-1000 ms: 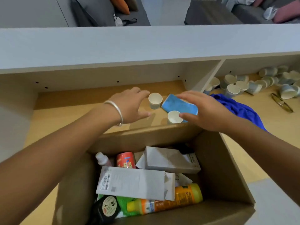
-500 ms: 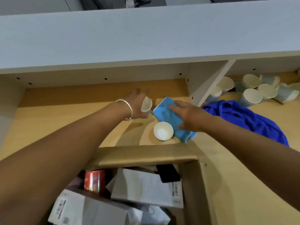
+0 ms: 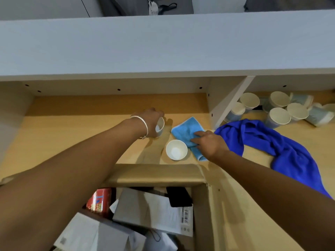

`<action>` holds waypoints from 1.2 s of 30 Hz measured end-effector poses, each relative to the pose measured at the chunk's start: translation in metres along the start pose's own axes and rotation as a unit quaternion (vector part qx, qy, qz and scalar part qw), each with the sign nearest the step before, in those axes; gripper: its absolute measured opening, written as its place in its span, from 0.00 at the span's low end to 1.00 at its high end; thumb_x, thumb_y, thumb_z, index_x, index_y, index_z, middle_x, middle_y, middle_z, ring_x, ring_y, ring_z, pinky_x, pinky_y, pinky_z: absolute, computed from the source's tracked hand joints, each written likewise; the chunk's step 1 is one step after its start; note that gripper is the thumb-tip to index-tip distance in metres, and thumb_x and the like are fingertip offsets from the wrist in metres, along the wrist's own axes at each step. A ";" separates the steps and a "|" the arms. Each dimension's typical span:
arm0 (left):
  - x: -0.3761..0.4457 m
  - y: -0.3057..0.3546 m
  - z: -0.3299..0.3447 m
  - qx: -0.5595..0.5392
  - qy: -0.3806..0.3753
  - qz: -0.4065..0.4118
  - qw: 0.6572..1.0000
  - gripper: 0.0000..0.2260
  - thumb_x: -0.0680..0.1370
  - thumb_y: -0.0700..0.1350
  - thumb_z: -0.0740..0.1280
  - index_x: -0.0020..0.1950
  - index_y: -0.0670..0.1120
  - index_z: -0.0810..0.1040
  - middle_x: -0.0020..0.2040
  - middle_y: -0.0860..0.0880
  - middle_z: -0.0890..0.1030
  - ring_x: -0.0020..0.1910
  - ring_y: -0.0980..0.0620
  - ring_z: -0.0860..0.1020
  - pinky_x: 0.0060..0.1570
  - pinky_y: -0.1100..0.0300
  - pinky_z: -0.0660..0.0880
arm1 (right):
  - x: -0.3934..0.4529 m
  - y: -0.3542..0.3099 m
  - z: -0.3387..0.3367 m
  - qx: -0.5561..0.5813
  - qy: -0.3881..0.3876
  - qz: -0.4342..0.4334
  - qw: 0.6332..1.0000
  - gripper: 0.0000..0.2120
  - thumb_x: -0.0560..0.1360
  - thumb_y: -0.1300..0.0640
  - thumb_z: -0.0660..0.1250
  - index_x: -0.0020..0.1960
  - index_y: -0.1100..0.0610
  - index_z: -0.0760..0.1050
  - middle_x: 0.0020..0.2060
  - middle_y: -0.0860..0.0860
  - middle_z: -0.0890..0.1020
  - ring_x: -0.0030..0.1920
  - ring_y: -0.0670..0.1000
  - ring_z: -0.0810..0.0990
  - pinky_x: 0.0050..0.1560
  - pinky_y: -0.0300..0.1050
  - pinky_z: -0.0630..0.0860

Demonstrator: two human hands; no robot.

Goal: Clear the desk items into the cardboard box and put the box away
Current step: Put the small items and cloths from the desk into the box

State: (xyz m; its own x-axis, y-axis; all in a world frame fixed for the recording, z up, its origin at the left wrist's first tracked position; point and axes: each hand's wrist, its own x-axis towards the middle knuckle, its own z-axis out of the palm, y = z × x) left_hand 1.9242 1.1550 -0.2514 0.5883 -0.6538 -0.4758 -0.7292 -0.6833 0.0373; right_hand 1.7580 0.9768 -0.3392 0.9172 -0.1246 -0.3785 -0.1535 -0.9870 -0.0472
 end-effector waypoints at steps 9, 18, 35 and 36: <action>-0.137 -0.034 -0.064 -0.050 0.175 0.052 0.982 0.30 0.69 0.59 0.72 0.67 0.54 0.66 0.64 0.52 0.73 0.55 0.48 0.76 0.48 0.53 0.76 | -0.072 -0.021 -0.101 0.136 0.216 0.056 0.965 0.11 0.75 0.58 0.64 0.56 0.52 0.80 0.57 0.52 0.79 0.54 0.57 0.78 0.49 0.50 0.76; -0.266 -0.088 -0.061 -0.072 0.252 0.092 0.961 0.33 0.68 0.60 0.72 0.71 0.55 0.65 0.65 0.53 0.71 0.59 0.51 0.74 0.53 0.50 0.76 | -0.184 -0.135 -0.185 0.209 0.314 -0.081 0.923 0.15 0.73 0.58 0.69 0.59 0.53 0.80 0.60 0.46 0.78 0.59 0.44 0.75 0.61 0.42 0.70; -0.295 -0.105 0.020 -0.091 0.164 0.083 0.979 0.37 0.70 0.64 0.69 0.74 0.57 0.59 0.70 0.57 0.66 0.65 0.57 0.69 0.53 0.62 0.71 | -0.216 -0.180 -0.141 0.119 0.122 -0.072 0.983 0.18 0.74 0.44 0.62 0.63 0.41 0.73 0.59 0.37 0.76 0.58 0.38 0.73 0.60 0.40 0.74; -0.289 -0.100 0.017 -0.096 0.172 0.084 0.977 0.36 0.71 0.64 0.68 0.74 0.57 0.59 0.71 0.57 0.66 0.65 0.56 0.69 0.56 0.60 0.73 | -0.211 -0.171 -0.142 0.126 0.135 -0.051 0.981 0.18 0.74 0.44 0.63 0.63 0.41 0.73 0.59 0.37 0.76 0.58 0.38 0.74 0.60 0.42 0.74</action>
State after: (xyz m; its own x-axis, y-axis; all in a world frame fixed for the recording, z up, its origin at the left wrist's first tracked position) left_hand 1.8218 1.4178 -0.1323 0.5723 -0.8102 -0.1270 -0.7664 -0.5835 0.2688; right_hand 1.6433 1.1573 -0.1198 0.9914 -0.0821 -0.1021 -0.1103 -0.9438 -0.3116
